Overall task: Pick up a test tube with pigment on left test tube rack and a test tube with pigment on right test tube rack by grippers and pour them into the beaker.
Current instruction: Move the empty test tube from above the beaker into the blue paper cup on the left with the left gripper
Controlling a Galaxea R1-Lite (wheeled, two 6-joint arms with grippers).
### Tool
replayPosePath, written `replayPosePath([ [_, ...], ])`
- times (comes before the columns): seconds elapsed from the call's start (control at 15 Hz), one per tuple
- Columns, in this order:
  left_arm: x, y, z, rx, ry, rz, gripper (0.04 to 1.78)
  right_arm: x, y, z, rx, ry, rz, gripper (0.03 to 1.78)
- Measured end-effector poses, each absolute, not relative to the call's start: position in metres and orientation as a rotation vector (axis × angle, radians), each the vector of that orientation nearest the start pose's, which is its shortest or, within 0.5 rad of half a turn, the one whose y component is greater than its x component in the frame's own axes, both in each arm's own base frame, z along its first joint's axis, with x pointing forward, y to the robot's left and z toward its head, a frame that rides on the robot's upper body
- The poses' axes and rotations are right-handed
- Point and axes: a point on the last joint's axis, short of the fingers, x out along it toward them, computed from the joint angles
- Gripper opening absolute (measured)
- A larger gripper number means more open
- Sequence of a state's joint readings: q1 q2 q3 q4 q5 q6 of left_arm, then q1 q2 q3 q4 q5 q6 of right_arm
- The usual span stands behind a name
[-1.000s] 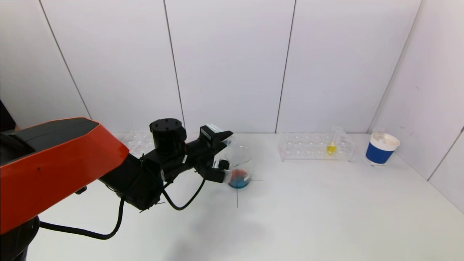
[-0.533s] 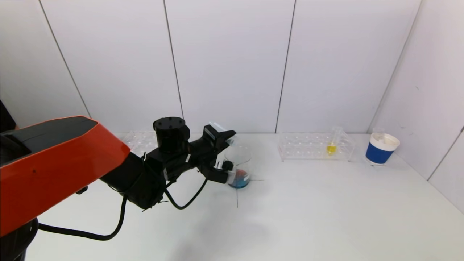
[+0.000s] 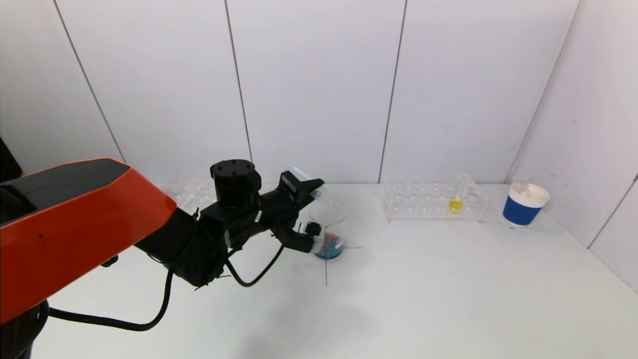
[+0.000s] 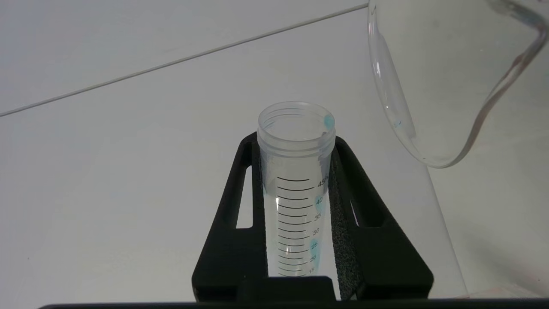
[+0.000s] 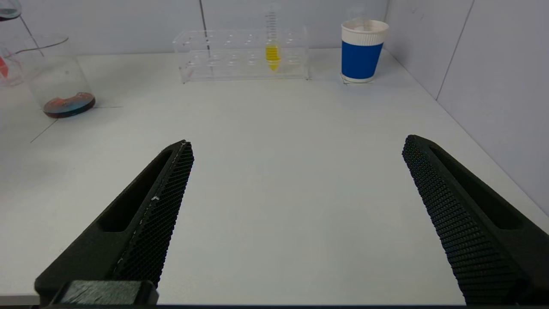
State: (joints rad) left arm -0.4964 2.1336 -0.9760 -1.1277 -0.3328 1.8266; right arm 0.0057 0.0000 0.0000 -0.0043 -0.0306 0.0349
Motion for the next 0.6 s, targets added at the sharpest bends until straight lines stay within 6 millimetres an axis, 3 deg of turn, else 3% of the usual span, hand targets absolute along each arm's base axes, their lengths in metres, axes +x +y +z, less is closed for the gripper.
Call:
replayPosePath([
  [0.6,0.3461,-0.198,0.1254,1.736,-0.744,-0.59,0.44,-0.0228,-0.0008,0.0759,0.035,-0.004,-0.024,1.77],
])
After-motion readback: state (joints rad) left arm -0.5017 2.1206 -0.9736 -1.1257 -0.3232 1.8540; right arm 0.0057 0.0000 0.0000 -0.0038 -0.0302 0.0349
